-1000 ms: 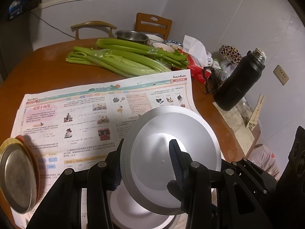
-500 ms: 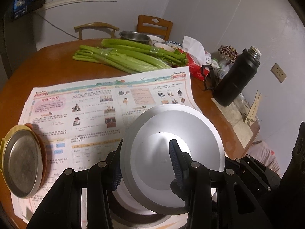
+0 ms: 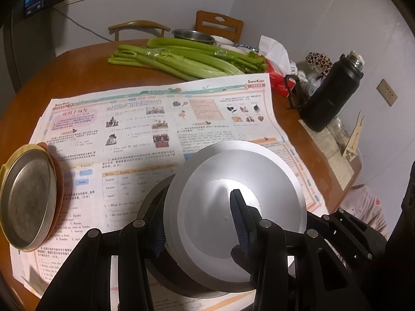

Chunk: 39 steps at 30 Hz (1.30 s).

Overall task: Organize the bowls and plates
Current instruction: 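Carry the second paper bowl with the left gripper into the nested bowls, release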

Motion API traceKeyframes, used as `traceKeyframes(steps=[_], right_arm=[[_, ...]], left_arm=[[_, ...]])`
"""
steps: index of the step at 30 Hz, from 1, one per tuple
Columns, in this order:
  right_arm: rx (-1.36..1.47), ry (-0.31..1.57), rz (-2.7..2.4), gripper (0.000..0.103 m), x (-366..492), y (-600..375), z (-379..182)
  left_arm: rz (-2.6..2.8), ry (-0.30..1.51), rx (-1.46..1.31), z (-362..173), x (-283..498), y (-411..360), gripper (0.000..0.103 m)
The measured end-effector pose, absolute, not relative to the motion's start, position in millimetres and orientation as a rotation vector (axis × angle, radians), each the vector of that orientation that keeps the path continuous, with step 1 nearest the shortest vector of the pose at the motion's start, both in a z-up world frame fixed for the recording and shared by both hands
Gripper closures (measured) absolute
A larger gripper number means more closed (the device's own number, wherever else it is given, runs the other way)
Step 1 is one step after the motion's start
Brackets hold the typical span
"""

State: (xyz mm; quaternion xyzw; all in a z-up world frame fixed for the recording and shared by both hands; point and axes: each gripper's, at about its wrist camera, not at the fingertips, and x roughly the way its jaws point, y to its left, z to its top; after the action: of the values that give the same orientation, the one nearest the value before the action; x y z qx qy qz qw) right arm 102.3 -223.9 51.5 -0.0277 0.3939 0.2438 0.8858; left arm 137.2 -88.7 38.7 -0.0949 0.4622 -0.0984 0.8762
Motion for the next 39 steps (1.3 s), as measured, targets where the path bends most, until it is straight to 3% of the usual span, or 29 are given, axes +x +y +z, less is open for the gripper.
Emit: traceKeyframes(steps=[39], right_arm=[[-0.11, 0.808, 0.414, 0.046, 108.5, -229.3, 40.1]], left_arm=[[-0.168, 0.97, -0.245, 26.5, 138.7, -69.7, 0.057]])
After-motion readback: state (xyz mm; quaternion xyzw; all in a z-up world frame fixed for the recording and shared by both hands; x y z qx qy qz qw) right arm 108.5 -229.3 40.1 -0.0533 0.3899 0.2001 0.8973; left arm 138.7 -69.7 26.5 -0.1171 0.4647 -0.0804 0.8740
